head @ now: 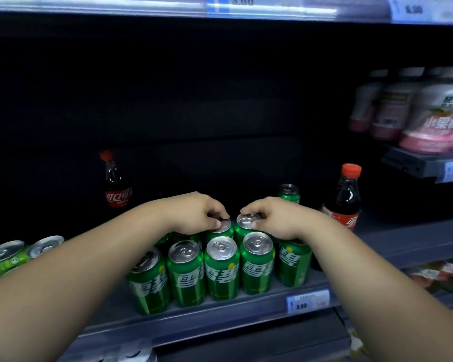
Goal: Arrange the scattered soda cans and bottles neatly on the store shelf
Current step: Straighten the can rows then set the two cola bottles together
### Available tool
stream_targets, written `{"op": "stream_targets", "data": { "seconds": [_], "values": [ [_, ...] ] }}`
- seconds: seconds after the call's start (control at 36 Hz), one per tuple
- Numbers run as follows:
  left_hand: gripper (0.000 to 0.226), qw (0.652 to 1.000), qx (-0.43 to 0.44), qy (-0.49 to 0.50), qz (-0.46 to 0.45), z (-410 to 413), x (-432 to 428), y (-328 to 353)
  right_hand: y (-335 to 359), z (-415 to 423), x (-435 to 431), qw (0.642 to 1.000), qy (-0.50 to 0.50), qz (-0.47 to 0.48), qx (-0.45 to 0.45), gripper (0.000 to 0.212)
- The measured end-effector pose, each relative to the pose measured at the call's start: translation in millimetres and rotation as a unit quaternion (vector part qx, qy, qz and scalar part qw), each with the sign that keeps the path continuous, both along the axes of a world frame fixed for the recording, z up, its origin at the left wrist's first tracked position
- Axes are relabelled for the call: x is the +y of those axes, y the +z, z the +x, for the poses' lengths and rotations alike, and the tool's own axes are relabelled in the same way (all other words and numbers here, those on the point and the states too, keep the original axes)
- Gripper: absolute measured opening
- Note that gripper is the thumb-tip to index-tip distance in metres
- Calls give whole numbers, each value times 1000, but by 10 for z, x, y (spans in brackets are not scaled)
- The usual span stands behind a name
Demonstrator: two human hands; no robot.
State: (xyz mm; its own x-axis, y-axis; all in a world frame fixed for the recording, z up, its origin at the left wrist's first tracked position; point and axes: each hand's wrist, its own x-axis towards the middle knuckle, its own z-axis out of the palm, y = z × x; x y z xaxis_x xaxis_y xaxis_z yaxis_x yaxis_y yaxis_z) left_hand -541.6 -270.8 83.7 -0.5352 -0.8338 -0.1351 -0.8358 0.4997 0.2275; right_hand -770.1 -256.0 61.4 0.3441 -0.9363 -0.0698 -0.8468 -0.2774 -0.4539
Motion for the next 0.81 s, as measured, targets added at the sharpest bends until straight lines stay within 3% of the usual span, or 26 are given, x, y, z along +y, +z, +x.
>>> {"op": "stream_targets", "data": {
  "seconds": [0.19,0.36,0.56,0.69,0.81],
  "values": [
    [35,1000,6,-2,15,40,33,1,-18,-7,44,1000,-15,3,-15,46],
    [68,999,-2,-20,32,64,2,-43,-18,-53,104,998,-13,9,-67,43],
    [54,997,12,-54,-51,-67,-68,-39,-6,-105,404,991,-61,-72,-97,51],
    [45,992,66,-98,-53,-290,-66,-31,-87,-333,740,956,-142,-130,-223,35],
    [53,987,82,-126,-48,-490,-12,-43,-203,-577,1001,916,-199,-194,-291,36]
  ]
}}
